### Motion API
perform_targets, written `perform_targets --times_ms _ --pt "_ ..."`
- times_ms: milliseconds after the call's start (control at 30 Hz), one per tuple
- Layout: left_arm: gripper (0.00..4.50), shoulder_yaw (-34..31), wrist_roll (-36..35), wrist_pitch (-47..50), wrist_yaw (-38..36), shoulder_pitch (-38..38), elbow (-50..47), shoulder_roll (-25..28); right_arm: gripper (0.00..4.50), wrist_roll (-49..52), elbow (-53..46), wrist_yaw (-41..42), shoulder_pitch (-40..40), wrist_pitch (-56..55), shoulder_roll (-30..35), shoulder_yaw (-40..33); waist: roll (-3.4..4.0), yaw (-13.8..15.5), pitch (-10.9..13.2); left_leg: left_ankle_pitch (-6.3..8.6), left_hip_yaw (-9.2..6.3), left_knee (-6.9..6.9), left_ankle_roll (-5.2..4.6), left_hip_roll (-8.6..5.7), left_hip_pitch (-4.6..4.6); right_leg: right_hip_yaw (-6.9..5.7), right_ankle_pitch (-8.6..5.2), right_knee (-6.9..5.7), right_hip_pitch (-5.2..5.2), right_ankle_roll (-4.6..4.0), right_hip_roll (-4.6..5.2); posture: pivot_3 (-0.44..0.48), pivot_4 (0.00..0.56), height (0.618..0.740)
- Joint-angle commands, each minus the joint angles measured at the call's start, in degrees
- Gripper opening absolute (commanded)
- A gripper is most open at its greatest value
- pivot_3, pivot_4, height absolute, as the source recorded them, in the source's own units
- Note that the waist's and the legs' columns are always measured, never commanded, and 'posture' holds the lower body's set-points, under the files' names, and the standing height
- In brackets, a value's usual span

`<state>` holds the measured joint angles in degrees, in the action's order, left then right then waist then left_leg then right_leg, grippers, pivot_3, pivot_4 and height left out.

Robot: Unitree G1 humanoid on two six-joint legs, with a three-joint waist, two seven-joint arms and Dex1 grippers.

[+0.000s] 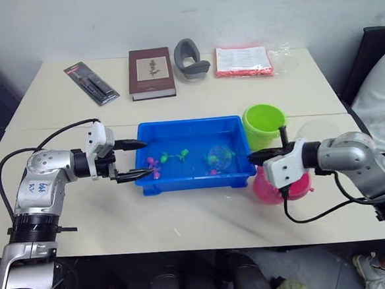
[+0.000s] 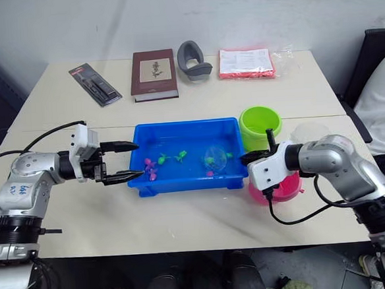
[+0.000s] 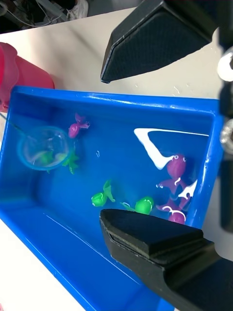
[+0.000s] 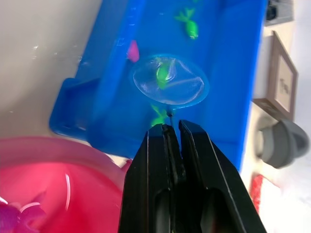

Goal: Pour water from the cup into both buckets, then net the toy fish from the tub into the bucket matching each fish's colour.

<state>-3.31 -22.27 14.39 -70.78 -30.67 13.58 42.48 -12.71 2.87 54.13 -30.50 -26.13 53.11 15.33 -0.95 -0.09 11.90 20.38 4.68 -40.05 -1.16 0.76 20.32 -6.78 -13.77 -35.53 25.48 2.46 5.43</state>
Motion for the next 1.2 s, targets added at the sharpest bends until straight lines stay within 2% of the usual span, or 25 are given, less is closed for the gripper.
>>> perform_targets --times_ms 33,200,533,867,1200 --pt "4.46 -2.21 -1.20 0.70 0.78 0.63 -3.21 1.04 0.00 -2.03 0.49 -0.79 -2.09 -0.49 -0.69 -0.70 0.00 0.01 0.00 0.00 0.00 0.00 0.00 0.01 0.00 0.00 0.00 0.00 0.00 0.00 0.00 0.000 0.150 0.740" --pt "4.46 -3.24 -1.72 1.97 1.55 2.03 -5.31 1.45 0.00 -3.76 2.53 -0.09 -5.08 -0.78 -1.83 0.01 0.00 -0.06 0.00 0.01 0.00 0.00 0.03 0.02 -0.02 0.01 0.00 -0.01 0.00 0.00 -0.01 0.000 0.150 0.740" --pt "4.46 -4.18 -2.13 3.03 2.40 3.51 -7.24 1.84 0.00 -2.99 2.76 5.80 -5.97 -1.48 -4.15 4.19 0.00 -0.05 0.00 0.01 0.00 0.00 0.03 0.02 -0.02 0.01 0.00 -0.02 0.00 0.00 0.00 0.000 0.150 0.740" --pt "4.46 -5.07 -2.35 3.14 2.22 4.21 -7.72 2.38 0.00 5.09 -5.44 11.34 -3.19 16.84 -9.39 3.38 0.01 -0.05 0.00 0.02 -0.01 0.00 0.04 0.04 -0.02 0.00 0.00 -0.03 0.00 -0.01 -0.01 0.000 0.150 0.740" --pt "4.46 -4.94 -1.91 2.59 2.11 3.61 -6.72 2.55 0.00 15.80 -8.59 8.88 -3.34 34.56 -14.80 -2.97 0.01 0.00 0.00 0.03 -0.02 0.00 0.04 0.04 -0.01 -0.01 0.00 -0.03 0.00 -0.01 0.00 0.000 0.150 0.740"
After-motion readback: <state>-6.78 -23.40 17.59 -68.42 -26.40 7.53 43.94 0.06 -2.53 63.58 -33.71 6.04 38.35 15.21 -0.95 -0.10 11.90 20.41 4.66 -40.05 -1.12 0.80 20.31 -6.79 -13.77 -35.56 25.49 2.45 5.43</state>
